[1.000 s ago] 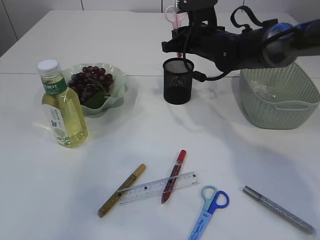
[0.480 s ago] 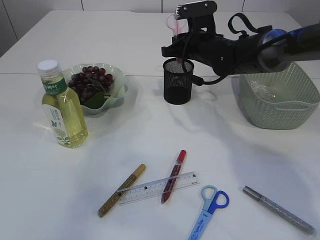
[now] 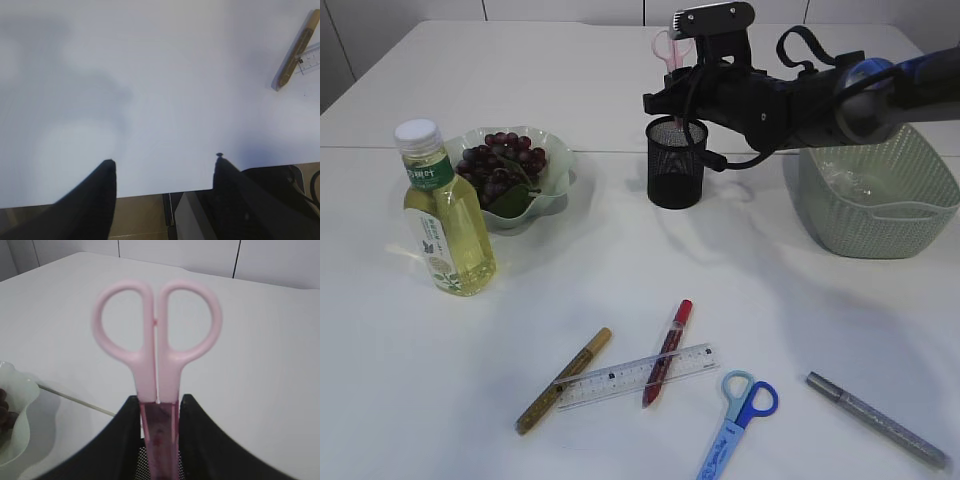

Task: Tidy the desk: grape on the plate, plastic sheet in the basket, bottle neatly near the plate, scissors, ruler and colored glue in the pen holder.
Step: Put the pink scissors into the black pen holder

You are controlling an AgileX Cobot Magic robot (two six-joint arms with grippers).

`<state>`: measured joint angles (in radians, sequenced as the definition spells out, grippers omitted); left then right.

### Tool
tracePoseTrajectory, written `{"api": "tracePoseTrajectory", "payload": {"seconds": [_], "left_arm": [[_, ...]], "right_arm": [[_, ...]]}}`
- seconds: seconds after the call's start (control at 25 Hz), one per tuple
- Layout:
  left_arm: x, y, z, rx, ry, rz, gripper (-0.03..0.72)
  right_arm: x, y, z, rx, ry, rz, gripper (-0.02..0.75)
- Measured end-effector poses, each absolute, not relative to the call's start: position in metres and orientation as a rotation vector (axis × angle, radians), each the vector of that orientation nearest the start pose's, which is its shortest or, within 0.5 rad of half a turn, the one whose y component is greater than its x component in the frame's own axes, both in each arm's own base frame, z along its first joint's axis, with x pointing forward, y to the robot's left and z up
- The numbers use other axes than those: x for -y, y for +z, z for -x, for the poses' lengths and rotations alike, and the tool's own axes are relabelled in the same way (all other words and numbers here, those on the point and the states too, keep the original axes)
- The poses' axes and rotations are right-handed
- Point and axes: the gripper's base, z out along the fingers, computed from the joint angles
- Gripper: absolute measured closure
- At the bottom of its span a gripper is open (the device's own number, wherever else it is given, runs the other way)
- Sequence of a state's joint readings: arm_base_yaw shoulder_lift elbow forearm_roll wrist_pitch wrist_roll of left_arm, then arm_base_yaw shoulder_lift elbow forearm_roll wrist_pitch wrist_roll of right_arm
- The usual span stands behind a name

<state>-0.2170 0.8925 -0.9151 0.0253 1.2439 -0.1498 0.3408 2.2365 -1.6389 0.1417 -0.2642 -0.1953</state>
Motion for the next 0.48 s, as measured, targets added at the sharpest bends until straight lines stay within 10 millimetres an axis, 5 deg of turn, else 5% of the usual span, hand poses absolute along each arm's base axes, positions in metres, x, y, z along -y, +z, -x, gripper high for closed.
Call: {"api": "tracePoseTrajectory", "payload": {"seconds": [0.2, 0.48], "left_arm": [[0.0276, 0.334, -0.1353, -2.705, -0.075, -0.095, 0.246], [0.0276, 0.334, -0.1353, -2.705, -0.075, -0.095, 0.246]], "right_arm": [[-0.1714, 0.1955, -0.4935, -1.792, 0.168, 0.332, 0.41], [-0.1717, 0.1937, -0.4931, -1.828, 0.173, 0.336, 0.384]]}}
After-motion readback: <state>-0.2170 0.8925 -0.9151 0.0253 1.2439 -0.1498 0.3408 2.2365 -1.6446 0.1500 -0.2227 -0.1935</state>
